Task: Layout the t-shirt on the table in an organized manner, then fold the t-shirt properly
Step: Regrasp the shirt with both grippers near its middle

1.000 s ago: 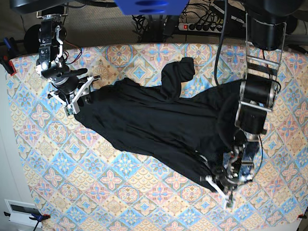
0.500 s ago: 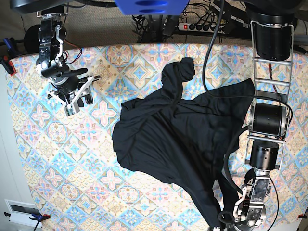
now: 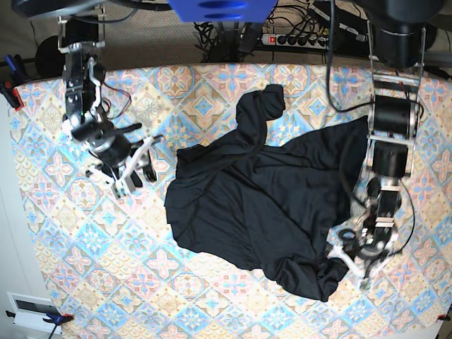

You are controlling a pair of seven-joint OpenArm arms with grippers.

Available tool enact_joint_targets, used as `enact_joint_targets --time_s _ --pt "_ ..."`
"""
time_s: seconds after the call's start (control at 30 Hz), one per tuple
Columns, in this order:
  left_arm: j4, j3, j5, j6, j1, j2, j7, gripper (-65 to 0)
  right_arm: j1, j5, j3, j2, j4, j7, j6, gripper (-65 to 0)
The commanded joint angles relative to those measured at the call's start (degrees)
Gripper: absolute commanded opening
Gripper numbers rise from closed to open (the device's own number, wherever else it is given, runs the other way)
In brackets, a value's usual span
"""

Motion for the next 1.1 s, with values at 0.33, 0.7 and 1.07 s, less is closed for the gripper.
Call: enact_joint_targets --time_s 0.33,0.7,1.07 --pt "31.75 -22.73 -0.20 -0.18 24.35 2.86 10.08 -40.7 20.63 0.16 -10.48 0.88 -22.12 3.89 -0.04 -45.8" --pt "44.41 -28.09 -0.20 -0.18 37.89 9.45 10.17 -40.7 39.36 0.16 -21.03 -2.28 -45.77 11.71 -0.04 -40.6" --pt "47.23 -28.09 -0.38 -0.18 40.97 12.79 10.17 -40.7 41.29 0.07 -28.50 -4.22 -58.43 22.44 0.05 -32.5"
